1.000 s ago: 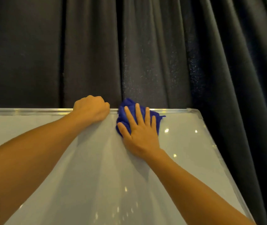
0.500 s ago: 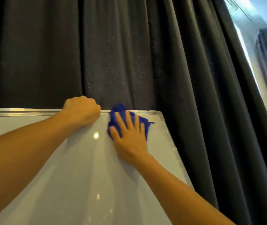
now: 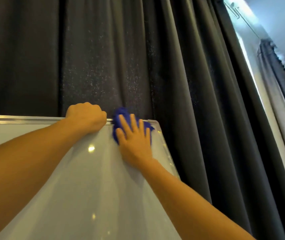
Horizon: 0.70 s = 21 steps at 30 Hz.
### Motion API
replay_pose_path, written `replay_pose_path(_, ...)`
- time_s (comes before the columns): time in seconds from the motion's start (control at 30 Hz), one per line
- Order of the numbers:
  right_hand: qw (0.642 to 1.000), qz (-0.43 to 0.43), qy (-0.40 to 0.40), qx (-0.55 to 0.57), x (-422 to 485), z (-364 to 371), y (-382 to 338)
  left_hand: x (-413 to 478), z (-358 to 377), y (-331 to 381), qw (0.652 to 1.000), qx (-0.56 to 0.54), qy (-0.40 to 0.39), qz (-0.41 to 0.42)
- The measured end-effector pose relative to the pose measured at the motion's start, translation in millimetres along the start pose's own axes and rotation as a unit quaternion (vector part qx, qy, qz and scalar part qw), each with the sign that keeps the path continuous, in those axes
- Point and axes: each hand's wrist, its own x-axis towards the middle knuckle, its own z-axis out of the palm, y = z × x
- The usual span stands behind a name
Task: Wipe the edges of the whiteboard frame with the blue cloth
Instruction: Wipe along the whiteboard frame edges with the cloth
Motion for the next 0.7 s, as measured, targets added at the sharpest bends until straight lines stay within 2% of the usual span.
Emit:
replay_pose_path(0.07,0.996,-0.091,-0.014,-0.016,-13.5,4.2,-0.3,5.4,6.9,13.6,1.0,-0.017,-0.004,-0.004)
replay_pose_path(0.13,0.995,-0.094,0.0,-0.044,-9.6,-7.6,26.5,5.1,12.7,18.3,1.0,-0.012,0.022,0.006)
replay_pose_path(0.2,0.998,0.0,0.018,-0.053,-2.4,-22.7,65.6,3.7,17.2,23.1,0.998,0.028,0.044,0.033)
replay_pose_path(0.27,0.994,0.108,0.023,-0.021,-0.7,-31.6,97.2,5.4,16.1,32.0,0.997,0.048,0.05,0.035)
replay_pose_path(0.3,0.991,0.134,0.03,0.002,-2.9,-32.8,106.2,6.1,14.1,37.4,0.997,0.048,0.046,0.028)
replay_pose_path(0.4,0.987,0.153,0.041,0.036,-16.0,-26.2,109.5,9.3,15.0,54.9,0.998,0.038,0.045,0.029)
replay_pose_path(0.57,0.982,0.184,0.033,-0.017,-49.0,-17.2,95.8,-5.6,44.9,126.3,0.984,0.031,0.083,0.157)
replay_pose_path(0.67,0.974,0.224,0.023,-0.016,-89.4,-15.1,93.1,-9.1,61.8,150.6,0.977,0.062,0.116,0.17)
replay_pose_path(0.7,0.97,0.242,0.024,-0.02,-108.4,-12.9,94.4,-8.3,65.9,155.3,0.969,0.069,0.131,0.198)
